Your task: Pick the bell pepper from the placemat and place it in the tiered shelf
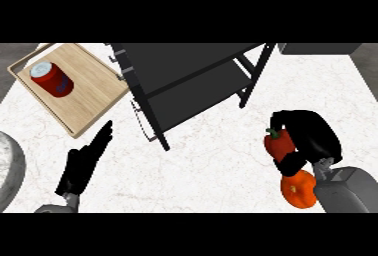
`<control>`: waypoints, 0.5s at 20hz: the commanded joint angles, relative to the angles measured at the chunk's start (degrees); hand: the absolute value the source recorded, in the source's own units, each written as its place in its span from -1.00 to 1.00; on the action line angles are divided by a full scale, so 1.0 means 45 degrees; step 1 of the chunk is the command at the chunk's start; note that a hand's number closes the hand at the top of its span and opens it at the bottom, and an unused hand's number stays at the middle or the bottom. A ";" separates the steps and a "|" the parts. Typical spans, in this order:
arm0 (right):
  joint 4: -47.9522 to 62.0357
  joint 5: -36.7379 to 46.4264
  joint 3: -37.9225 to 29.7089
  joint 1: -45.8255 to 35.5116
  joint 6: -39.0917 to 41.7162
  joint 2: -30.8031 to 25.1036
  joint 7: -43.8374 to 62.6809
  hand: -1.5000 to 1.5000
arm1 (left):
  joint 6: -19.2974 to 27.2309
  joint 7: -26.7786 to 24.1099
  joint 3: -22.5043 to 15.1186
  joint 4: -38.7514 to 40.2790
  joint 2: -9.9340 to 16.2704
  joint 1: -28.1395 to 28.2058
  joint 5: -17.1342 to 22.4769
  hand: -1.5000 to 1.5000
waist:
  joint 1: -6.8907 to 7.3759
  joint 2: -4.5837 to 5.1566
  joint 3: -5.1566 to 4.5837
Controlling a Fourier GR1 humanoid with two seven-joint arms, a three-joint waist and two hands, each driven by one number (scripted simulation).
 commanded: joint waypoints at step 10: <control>-0.4884 -0.3123 -0.3862 -0.2368 0.0881 0.0321 0.1603 1.00 | -0.0004 0.0262 0.0192 -0.0123 -0.0054 -0.0193 -0.0187 0.00 | 0.0077 0.0128 0.0023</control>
